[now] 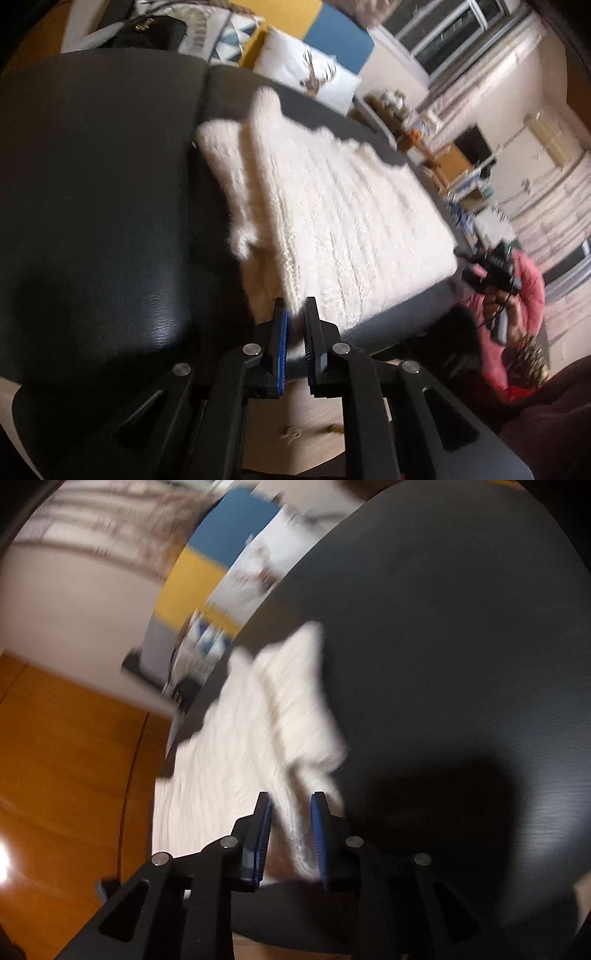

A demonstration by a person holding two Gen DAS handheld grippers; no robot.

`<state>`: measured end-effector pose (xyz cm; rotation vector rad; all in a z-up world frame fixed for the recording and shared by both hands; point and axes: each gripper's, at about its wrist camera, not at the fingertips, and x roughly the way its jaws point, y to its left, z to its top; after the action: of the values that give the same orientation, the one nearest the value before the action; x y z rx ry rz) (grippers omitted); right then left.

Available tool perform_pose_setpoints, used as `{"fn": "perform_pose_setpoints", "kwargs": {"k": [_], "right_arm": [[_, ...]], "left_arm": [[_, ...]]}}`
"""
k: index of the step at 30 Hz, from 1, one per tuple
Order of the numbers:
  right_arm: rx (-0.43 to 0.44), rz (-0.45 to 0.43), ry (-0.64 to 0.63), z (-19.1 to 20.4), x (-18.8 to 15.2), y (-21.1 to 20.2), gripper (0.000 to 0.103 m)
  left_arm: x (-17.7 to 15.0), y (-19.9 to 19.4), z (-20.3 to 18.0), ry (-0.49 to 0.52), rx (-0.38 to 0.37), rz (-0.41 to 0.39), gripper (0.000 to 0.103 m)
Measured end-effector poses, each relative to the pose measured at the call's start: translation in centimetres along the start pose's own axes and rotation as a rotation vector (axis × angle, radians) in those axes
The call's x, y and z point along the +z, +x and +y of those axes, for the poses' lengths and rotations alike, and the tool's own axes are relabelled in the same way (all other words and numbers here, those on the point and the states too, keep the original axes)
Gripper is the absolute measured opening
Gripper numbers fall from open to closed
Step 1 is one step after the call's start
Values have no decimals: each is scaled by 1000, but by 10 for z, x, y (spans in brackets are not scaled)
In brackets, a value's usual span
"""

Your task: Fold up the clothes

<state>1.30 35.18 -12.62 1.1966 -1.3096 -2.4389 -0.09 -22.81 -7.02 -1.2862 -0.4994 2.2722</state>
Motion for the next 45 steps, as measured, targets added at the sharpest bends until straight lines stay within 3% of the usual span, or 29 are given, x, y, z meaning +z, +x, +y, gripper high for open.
{"fn": "perform_pose_setpoints", "kwargs": {"k": [3, 6, 11, 15, 19, 21, 23, 26, 30, 34, 36, 37, 39, 42, 45], "right_arm": [[-56, -133, -60, 12, 9, -32, 24], [-90, -142, -242, 55, 12, -27, 24], [-146, -57, -638, 149, -1, 32, 24], [-244, -1, -891, 189, -19, 88, 21], [-307, 60, -917, 181, -19, 119, 20], [-371, 34, -897, 170, -11, 128, 17], [-371, 0, -814, 155, 1, 130, 17], [-297, -37, -631, 126, 18, 123, 18], [-241, -44, -552, 114, 23, 115, 18], [-272, -47, -615, 141, 17, 108, 24], [-181, -54, -705, 169, 6, 101, 24], [-140, -20, -751, 183, -2, 104, 24], [-74, 98, -841, 211, -18, 119, 24], [-69, 247, -998, 247, -52, 155, 24], [-101, 381, -1083, 262, -73, 195, 22]], "left_arm": [[16, -29, -6, -25, 12, -181, 9], [40, -28, -30, 13, 11, -293, 9], [71, 60, -93, 212, 71, -211, 9], [74, 124, -106, 306, 205, -112, 9], [69, 147, -89, 294, 368, -119, 9], [61, 141, -76, 287, 464, -163, 10], [53, 135, -60, 268, 577, -201, 10], [39, 126, -41, 233, 576, -253, 10], [27, 123, -48, 283, 624, -288, 10], [34, 111, -58, 237, 596, -326, 10], [42, 101, -71, 228, 571, -383, 12], [46, 97, -78, 227, 559, -412, 15], [56, 98, -91, 244, 513, -431, 32], [70, 117, -105, 309, 527, -400, 34], [77, 145, -100, 350, 621, -314, 34]]}}
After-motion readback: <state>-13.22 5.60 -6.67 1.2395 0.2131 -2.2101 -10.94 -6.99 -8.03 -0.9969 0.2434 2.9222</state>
